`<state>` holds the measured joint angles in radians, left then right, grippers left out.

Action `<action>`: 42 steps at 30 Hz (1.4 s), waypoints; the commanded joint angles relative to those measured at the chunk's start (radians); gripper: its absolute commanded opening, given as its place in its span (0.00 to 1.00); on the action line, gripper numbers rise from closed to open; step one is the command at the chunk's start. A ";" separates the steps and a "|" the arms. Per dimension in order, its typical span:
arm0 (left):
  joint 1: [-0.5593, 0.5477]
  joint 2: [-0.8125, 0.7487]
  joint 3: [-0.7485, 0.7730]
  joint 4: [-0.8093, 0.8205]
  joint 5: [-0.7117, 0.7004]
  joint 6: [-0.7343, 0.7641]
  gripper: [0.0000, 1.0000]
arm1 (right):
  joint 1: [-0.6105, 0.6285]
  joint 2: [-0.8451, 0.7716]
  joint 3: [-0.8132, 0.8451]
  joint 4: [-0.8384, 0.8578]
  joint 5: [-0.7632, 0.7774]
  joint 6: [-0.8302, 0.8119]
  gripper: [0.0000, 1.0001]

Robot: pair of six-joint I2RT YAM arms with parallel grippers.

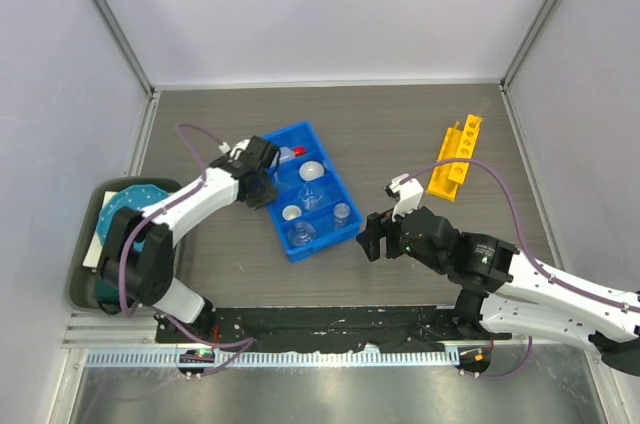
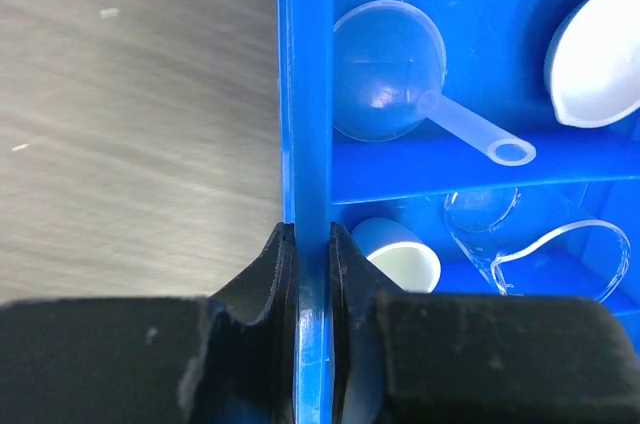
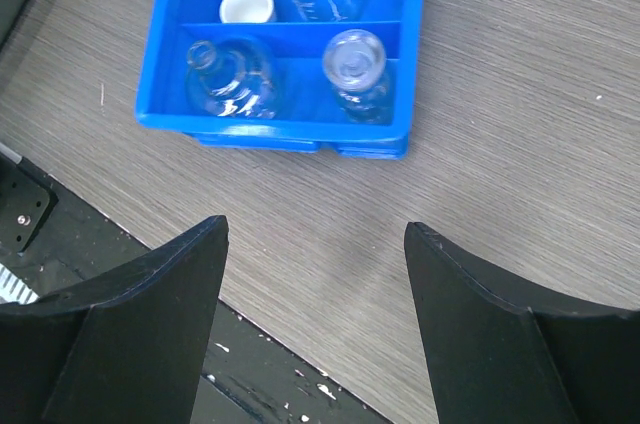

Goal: Organize the chemistry lab equipment

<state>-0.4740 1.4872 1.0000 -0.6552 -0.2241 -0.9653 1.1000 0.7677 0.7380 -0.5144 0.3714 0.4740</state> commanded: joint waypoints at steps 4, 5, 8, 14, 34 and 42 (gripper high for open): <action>-0.095 0.273 0.212 0.032 0.055 -0.021 0.00 | 0.006 -0.064 -0.008 -0.058 0.054 0.034 0.77; -0.109 0.294 0.232 0.034 0.058 -0.023 0.00 | 0.006 -0.080 -0.008 -0.076 0.069 0.037 0.77; -0.133 0.364 0.304 0.040 0.071 -0.030 0.00 | 0.004 -0.110 -0.002 -0.116 0.090 0.048 0.77; -0.167 0.415 0.338 0.065 0.095 -0.041 0.07 | 0.006 -0.125 0.015 -0.136 0.098 0.066 0.77; -0.189 0.032 0.259 -0.084 0.075 0.083 0.95 | 0.004 0.036 0.103 -0.128 0.152 0.081 0.82; -0.192 -0.243 0.131 -0.064 0.081 0.125 1.00 | 0.004 0.143 0.213 -0.196 0.271 0.110 0.87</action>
<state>-0.6594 1.3682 1.1904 -0.7242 -0.1383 -0.8799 1.1000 0.8845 0.8524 -0.6769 0.5243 0.5499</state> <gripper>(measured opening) 0.996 0.870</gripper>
